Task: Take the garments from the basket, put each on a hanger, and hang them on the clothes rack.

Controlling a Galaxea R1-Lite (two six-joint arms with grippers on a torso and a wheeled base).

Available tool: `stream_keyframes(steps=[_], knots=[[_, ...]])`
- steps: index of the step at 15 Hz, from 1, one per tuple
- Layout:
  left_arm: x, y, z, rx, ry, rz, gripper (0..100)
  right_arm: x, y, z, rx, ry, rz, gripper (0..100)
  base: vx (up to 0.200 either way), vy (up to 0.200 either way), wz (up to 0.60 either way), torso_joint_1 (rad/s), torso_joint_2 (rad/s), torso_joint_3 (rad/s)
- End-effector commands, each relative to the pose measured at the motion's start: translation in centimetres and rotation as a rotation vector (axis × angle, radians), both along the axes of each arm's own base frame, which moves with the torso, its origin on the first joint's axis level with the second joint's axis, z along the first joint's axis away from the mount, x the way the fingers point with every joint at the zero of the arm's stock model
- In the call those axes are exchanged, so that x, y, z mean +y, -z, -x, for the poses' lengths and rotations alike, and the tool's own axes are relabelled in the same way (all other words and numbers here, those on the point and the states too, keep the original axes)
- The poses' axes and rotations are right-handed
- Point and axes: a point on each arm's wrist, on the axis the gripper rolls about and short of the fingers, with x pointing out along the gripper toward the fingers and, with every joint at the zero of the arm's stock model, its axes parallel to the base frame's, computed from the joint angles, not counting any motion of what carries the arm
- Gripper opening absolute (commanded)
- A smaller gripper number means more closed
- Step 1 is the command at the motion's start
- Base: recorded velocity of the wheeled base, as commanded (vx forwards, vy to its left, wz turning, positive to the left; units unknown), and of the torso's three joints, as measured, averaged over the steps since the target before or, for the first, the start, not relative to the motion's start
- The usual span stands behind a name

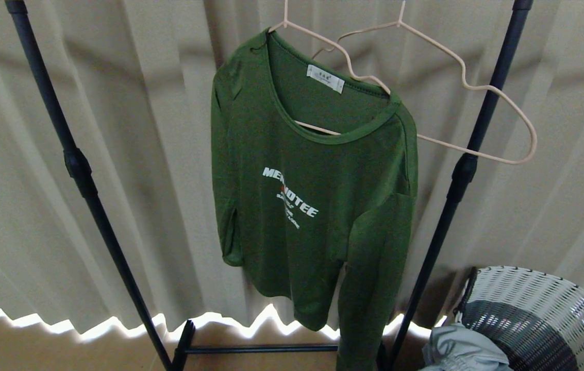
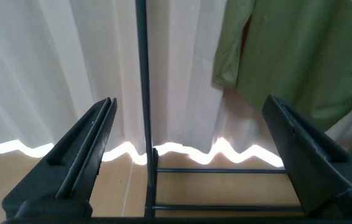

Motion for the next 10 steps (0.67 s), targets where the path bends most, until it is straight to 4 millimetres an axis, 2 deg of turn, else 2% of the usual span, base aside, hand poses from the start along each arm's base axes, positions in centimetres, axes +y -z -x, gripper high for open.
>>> stream_keyframes(steps=[1,2,3,4,6,8,10], knots=[[0.0,0.0,0.0,0.000,-0.001,0.000,100,0.1,-4.4,-1.8,0.296,-0.139,0.068,100,0.000,0.000,0.00,0.000,0.00,0.000],[0.0,0.0,0.0,0.000,-0.001,0.000,100,0.3,-4.6,-3.4,0.415,-0.167,0.110,100,0.000,0.000,0.00,0.000,0.00,0.000],[0.0,0.0,0.0,0.000,0.001,0.000,100,0.4,-4.7,-4.1,0.459,-0.174,0.124,100,0.000,0.000,0.00,0.000,0.00,0.000],[0.0,0.0,0.0,0.000,0.001,0.000,100,0.7,-4.7,-6.6,0.554,-0.196,0.161,100,0.000,0.000,0.00,0.000,0.00,0.000],[0.0,0.0,0.0,0.002,0.001,0.000,100,1.1,-3.7,-9.6,0.669,-0.213,0.192,100,0.000,0.000,0.00,0.000,0.00,0.000],[0.0,0.0,0.0,0.002,0.001,0.000,100,1.6,-2.2,-11.5,0.785,-0.261,0.225,100,0.000,0.000,0.00,0.000,0.00,0.000],[0.0,0.0,0.0,0.002,0.001,0.000,100,2.4,-0.9,-12.4,0.878,-0.327,0.262,100,0.000,0.000,0.00,0.000,0.00,0.000]])
